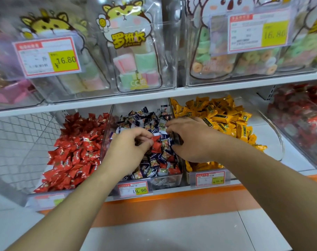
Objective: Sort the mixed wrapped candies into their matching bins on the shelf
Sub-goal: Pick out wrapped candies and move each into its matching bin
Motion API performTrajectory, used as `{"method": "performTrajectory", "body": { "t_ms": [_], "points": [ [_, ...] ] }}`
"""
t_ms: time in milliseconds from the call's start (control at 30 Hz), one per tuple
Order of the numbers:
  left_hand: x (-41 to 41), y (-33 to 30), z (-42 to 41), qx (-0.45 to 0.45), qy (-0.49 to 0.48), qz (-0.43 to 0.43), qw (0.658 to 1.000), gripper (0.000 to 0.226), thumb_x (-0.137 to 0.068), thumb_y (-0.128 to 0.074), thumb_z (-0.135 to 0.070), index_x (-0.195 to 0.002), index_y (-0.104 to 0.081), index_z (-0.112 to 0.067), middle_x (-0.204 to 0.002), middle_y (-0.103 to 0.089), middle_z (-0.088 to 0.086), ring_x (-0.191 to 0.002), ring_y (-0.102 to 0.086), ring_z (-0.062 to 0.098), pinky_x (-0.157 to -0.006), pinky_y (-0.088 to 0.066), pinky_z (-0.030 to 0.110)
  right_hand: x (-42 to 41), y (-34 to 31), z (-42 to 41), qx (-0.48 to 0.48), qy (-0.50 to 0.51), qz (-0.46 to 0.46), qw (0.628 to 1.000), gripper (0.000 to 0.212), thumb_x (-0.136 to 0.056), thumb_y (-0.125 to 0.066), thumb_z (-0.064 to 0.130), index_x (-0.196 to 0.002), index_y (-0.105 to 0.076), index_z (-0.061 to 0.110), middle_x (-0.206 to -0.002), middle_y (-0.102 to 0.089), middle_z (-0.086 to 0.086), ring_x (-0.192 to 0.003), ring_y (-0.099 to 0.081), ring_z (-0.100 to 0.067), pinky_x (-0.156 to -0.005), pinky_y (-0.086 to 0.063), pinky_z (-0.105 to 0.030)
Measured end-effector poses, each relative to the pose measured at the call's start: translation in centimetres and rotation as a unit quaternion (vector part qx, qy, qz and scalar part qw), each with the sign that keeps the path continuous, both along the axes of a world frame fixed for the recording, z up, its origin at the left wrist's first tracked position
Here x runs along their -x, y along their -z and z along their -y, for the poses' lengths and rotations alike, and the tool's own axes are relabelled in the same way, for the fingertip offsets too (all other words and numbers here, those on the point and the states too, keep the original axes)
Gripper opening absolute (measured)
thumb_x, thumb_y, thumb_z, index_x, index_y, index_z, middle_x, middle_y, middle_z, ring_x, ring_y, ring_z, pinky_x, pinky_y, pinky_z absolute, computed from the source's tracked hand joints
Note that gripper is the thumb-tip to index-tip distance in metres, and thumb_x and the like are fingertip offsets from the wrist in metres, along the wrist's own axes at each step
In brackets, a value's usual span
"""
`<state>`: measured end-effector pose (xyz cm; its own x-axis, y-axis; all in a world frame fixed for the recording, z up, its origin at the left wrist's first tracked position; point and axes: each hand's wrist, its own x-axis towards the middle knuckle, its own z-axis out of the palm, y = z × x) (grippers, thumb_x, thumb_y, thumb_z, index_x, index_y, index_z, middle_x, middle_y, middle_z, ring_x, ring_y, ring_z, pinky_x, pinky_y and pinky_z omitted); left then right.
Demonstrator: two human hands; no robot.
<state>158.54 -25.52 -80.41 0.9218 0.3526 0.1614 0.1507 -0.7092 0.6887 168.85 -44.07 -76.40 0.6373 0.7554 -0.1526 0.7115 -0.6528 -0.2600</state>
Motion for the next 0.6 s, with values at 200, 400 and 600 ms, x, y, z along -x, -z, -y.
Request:
{"method": "performTrajectory", "body": {
  "t_ms": [200, 400, 600],
  "points": [
    [3.0, -3.3, -3.6, 0.045, -0.088, 0.07, 0.993, 0.006, -0.091, -0.079, -0.028, -0.093, -0.076, -0.033, -0.085, -0.075, -0.014, -0.084, -0.068, -0.004, -0.078, -0.049, 0.018, 0.4, 0.0, 0.1, -0.015, 0.005, 0.006, 1.0, 0.07, -0.099, -0.06, 0.039, -0.161, -0.028, 0.031, -0.169, -0.02, 0.013, -0.157, -0.009, -0.013, -0.126, 0.002, -0.041],
    [5.4, -4.0, -9.4, -0.042, -0.22, 0.043, 0.974, 0.011, -0.093, -0.073, -0.025, -0.102, -0.077, -0.02, -0.093, -0.077, -0.006, -0.093, -0.073, 0.015, -0.09, -0.054, 0.032, 0.7, -0.3, 0.0, -0.009, 0.01, 0.011, 1.0, 0.069, -0.099, -0.061, 0.041, -0.16, -0.03, 0.03, -0.168, -0.022, 0.013, -0.156, -0.01, -0.012, -0.126, 0.003, -0.041],
    [5.1, -3.6, -9.4, -0.09, -0.206, 0.017, 0.974, 0.027, -0.096, -0.066, -0.022, -0.122, -0.072, -0.022, -0.109, -0.076, -0.003, -0.105, -0.071, 0.023, -0.097, -0.055, 0.038, 0.6, -0.2, -0.2, -0.009, 0.008, 0.011, 1.0, 0.066, -0.099, -0.061, 0.039, -0.159, -0.033, 0.032, -0.168, -0.02, 0.017, -0.156, -0.008, -0.009, -0.125, 0.004, -0.039]
  ]
}}
